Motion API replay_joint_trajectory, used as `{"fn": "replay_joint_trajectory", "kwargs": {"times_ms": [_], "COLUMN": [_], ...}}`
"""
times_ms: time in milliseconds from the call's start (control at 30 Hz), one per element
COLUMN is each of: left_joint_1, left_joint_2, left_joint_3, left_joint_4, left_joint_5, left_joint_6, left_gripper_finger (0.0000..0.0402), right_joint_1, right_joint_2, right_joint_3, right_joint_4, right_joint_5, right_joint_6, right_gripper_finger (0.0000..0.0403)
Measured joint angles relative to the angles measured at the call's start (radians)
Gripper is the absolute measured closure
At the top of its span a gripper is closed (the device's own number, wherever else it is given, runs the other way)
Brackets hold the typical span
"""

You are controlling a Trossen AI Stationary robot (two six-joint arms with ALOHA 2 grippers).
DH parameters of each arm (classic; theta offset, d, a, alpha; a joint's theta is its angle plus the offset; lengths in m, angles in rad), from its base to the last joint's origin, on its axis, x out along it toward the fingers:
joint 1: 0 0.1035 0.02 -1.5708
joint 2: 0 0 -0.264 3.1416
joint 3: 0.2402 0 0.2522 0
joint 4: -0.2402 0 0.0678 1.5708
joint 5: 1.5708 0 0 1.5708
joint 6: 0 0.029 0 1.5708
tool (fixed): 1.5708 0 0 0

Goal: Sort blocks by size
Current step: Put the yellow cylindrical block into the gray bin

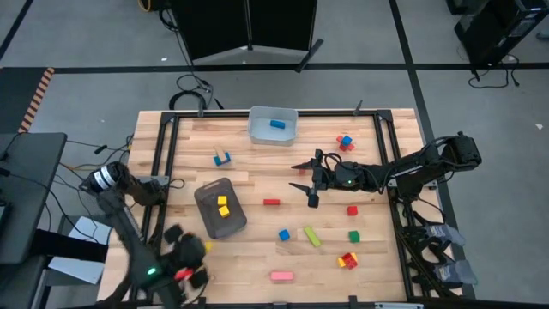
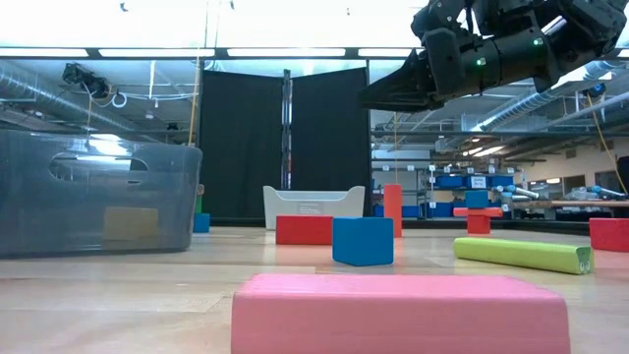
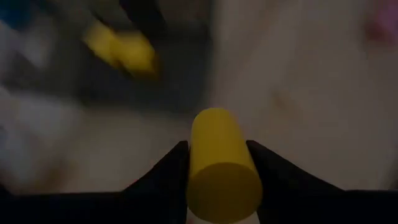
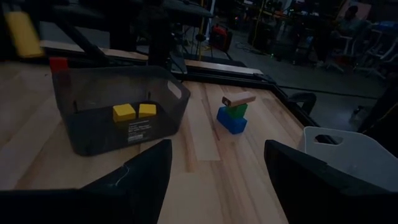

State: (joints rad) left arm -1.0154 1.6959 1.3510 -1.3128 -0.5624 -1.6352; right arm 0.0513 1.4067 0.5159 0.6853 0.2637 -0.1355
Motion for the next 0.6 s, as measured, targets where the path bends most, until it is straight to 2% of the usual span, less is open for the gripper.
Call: {"fn": "replay_joint_trajectory", "kwargs": {"times_ms": [200,333,467,600], "left_joint_1": [0.285,0.524,0.756,0.954], "left_joint_2": [-0.003,-0.003,-0.003,-0.003], "left_joint_3": [-0.001,-0.001,-0.001,-0.001], "left_joint_4": [-0.023,0.058,0.324,0.679], "left_joint_5": [-0.258,-0.332,-0.298,-0.131], "left_joint_6": [0.316,0.579,0.965,1.343], "left_gripper_finger": [0.0268,0.0268,0.0268,0.0268], "right_joint_1": [0.002,0.031,0.077,0.116], "right_joint_2": [-0.029,-0.105,-0.215,-0.323], "right_joint_3": [0.000,0.000,0.000,0.000], "right_joint_4": [-0.001,-0.020,-0.123,-0.255], "right_joint_5": [0.017,0.080,0.191,0.293], "right_joint_6": [-0.035,-0.076,-0.113,-0.109], "right_gripper_finger": [0.0135,0.0135,0.0135,0.0135]}}
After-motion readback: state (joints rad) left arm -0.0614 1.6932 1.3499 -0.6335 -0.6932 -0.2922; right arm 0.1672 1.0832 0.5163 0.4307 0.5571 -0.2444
